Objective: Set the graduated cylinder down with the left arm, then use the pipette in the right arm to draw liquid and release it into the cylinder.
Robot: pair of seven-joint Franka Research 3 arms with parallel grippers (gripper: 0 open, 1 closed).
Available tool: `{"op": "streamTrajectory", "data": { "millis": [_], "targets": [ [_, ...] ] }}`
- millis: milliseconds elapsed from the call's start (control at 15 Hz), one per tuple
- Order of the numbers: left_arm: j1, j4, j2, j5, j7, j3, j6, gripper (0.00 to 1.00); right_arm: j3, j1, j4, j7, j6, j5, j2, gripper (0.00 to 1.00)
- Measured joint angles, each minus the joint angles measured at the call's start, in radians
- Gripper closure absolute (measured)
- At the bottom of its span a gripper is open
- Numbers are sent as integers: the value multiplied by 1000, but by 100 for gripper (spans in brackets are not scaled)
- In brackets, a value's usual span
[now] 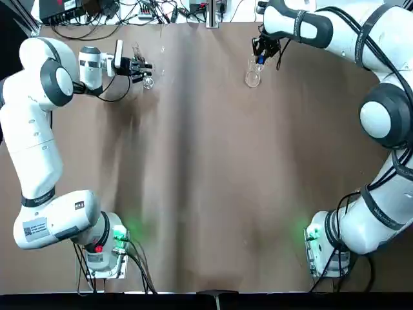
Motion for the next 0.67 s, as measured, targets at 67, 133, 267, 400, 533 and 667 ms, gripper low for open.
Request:
{"op": "streamTrajectory", "data": {
  "millis": [67, 133, 267, 400, 533, 667],
  "targets": [
    [0, 0, 0, 0, 0, 0, 0, 66, 0, -1, 8, 0, -3, 0, 0, 68],
    [0, 0, 0, 0, 0, 0, 0, 66, -2, -5, 27, 0, -18, 0, 0, 68],
    [1, 0, 0, 0, 0, 0, 0, 66, -2, -12, 46, 1, -35, 1, 0, 68],
    [1, 0, 0, 0, -1, 0, 0, 65, -2, -23, 60, 1, -46, 1, 0, 68],
    [2, -1, 0, 0, -1, 1, 0, 65, -2, -27, 64, 1, -49, 1, 0, 68],
    [7, -2, 0, 0, -2, 1, 0, 63, -2, -27, 66, 1, -58, 1, 0, 68]
  ]
}}
